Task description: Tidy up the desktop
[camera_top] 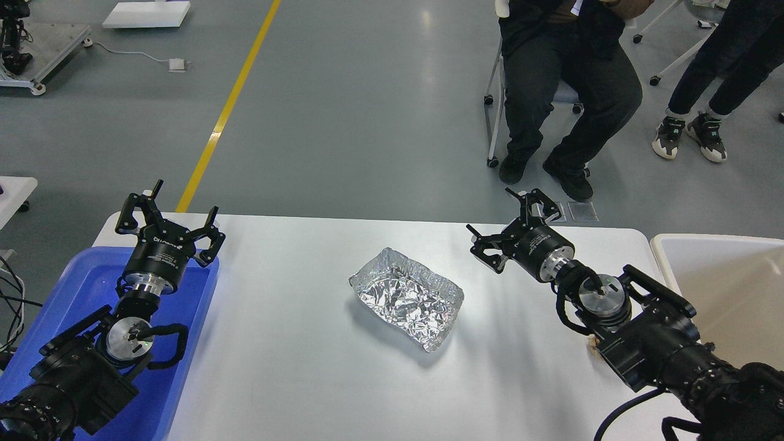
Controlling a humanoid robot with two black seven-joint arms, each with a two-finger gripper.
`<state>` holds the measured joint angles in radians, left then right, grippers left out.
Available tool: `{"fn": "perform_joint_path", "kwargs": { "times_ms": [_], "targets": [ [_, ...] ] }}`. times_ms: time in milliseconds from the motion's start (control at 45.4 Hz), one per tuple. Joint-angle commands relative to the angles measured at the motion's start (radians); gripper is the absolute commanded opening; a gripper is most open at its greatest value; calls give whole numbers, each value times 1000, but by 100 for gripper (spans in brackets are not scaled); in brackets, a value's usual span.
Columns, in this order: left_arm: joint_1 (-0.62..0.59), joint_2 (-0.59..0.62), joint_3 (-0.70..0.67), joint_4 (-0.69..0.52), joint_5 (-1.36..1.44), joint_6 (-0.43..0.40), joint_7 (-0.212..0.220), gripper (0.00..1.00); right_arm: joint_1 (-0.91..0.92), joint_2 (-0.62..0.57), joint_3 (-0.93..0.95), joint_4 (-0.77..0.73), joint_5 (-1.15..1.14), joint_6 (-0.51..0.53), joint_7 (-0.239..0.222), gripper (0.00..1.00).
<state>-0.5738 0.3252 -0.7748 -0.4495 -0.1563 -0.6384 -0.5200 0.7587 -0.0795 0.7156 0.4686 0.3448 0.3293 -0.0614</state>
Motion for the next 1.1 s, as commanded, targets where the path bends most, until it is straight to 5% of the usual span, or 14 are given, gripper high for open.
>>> {"fn": "perform_joint_path", "kwargs": {
  "times_ms": [0,396,749,1079],
  "targets": [
    [0,0,0,0,0,0,0,100,-2,0,-1,1,-1,1,0,100],
    [0,0,0,0,0,0,0,100,30,-55,1,56,-107,2,-3,100],
    [0,0,0,0,0,0,0,100,62,-312,-5,514,-392,-9,-11,100],
    [-1,0,0,0,0,-1,0,100,332,-238,-415,500,-641,-47,-1,100]
  ]
}}
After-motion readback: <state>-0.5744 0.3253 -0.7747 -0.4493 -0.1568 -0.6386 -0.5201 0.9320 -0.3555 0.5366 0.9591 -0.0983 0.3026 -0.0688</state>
